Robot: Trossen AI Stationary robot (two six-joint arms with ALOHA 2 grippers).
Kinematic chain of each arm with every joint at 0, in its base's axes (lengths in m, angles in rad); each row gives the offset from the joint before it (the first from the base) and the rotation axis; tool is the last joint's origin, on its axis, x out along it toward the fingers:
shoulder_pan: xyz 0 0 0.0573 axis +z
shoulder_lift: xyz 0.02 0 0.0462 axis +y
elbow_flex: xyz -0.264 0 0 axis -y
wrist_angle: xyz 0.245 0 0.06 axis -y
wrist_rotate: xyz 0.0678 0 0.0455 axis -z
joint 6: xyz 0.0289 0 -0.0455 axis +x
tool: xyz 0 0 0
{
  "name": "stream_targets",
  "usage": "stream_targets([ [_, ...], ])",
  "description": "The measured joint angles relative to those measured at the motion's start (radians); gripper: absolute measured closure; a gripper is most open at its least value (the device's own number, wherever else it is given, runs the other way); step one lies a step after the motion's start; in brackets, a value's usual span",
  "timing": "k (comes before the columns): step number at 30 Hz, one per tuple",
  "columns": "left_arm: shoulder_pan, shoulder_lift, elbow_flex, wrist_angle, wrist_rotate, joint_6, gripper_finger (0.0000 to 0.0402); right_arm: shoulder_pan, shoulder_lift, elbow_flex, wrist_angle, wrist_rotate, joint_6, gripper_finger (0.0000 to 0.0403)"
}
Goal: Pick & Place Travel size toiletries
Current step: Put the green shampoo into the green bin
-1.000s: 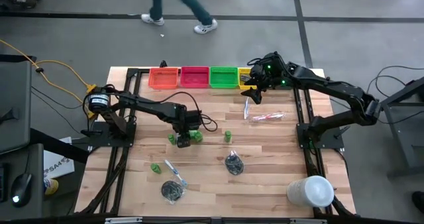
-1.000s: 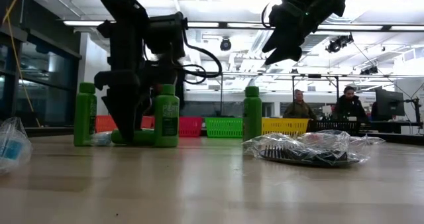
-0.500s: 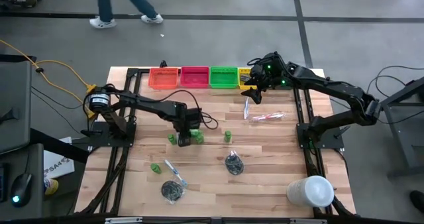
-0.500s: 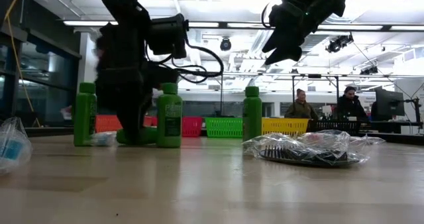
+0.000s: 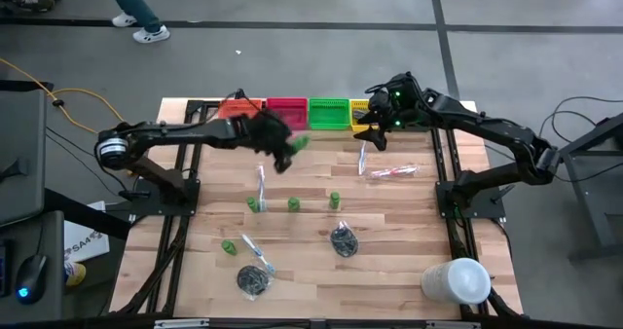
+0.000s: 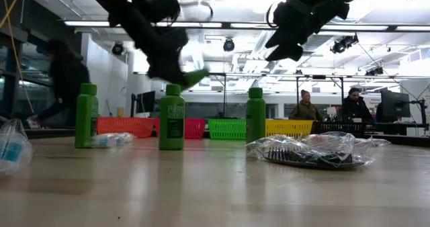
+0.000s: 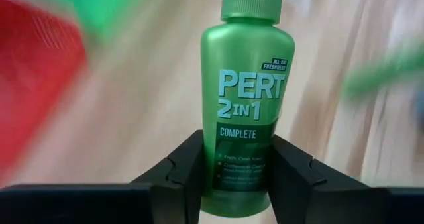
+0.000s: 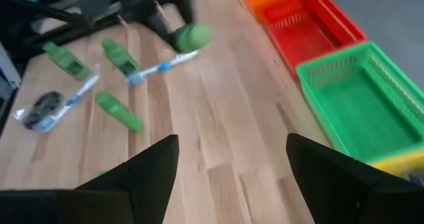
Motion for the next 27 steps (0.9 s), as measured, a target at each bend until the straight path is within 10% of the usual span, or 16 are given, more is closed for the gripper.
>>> stream_targets([
  [15,0.129,0.102,0.007,0.64,-0.153,0.281,0.0285,-0.035,0.096,0.004,0.492,0.073,0.776,0.0131],
  [27,0.161,0.189,0.219,0.501,-0.193,0.583,0.0276,-0.04,0.254,0.347,0.119,0.176,0.647,0.017],
])
